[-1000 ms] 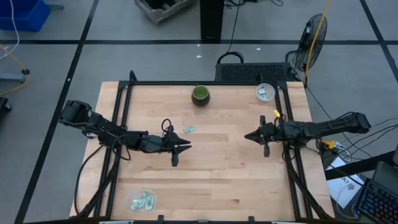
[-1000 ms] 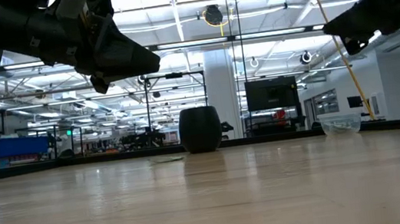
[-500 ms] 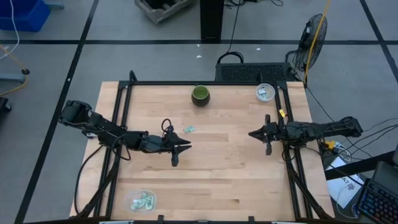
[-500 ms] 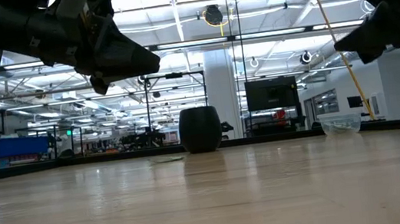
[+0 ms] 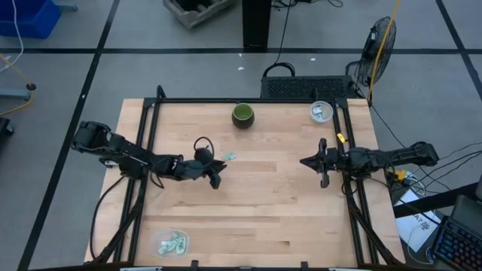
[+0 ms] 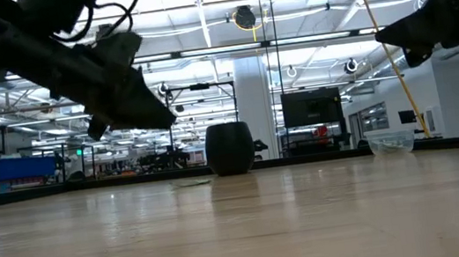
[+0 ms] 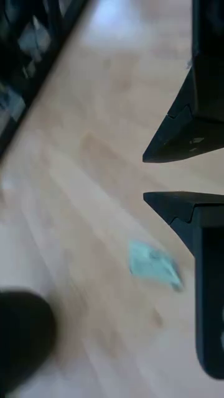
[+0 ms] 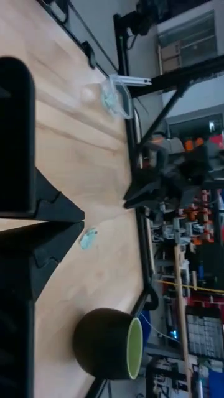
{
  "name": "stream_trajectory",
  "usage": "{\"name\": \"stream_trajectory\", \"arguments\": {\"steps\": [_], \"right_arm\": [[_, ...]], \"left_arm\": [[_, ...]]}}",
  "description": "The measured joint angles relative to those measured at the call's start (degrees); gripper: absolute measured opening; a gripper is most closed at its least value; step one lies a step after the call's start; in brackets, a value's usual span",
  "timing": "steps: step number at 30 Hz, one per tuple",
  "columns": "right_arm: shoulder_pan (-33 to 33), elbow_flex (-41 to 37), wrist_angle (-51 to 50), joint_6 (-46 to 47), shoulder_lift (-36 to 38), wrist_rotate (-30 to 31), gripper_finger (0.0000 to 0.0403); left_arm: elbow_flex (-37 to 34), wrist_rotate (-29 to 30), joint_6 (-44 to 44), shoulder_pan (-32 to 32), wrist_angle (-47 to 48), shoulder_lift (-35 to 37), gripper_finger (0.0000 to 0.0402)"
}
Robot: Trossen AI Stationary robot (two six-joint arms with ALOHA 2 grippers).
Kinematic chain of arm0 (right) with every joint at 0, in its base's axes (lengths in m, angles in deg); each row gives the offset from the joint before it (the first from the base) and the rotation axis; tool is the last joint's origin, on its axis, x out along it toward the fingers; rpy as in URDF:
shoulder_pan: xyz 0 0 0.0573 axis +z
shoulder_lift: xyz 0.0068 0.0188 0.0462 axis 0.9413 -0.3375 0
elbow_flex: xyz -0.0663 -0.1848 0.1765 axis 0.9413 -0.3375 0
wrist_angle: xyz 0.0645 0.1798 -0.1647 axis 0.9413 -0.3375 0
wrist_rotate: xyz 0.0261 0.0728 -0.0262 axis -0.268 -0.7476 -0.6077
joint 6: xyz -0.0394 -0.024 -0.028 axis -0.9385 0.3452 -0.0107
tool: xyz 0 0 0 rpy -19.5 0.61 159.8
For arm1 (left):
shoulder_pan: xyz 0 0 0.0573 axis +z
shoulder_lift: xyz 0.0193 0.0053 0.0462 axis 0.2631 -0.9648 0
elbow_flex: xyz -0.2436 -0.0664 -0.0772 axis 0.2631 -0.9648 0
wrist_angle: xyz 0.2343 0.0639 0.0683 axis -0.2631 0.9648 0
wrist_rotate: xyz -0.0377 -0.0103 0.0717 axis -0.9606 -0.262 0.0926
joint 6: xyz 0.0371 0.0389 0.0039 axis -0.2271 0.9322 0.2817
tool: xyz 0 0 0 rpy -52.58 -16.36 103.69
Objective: Pick and place items into bin
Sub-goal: Put the stevia packet into the bottom transparent bin
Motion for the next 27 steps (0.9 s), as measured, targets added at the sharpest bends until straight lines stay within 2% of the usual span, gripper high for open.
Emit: {"name": "stream_trajectory", "arguments": {"steps": [3,7,12,17,22,27], "right_arm": [[0.00,-0.20,3.38,-0.01,0.01,0.15,0.0006],[0.00,-0.18,7.63,0.01,0.02,0.16,0.0008],[0.00,-0.18,7.64,0.00,0.00,0.15,0.0008],[-0.02,-0.13,7.44,0.00,-0.16,0.17,0.0008],[-0.02,-0.11,6.97,0.00,-0.64,0.13,0.0008],[0.00,-0.09,6.91,0.00,-0.95,0.13,0.0009]], "left_arm": [[0.00,0.69,-0.05,1.10,2.30,-0.01,0.0093],[0.48,1.01,4.99,1.85,2.58,-0.01,0.0111],[2.21,1.95,9.71,1.56,4.17,-1.50,0.0145],[3.67,2.53,10.44,3.77,8.17,-6.49,0.0170],[8.11,1.41,10.84,5.73,12.18,-13.40,0.0172],[13.61,1.66,15.46,6.40,15.72,-19.01,0.0173]]}}
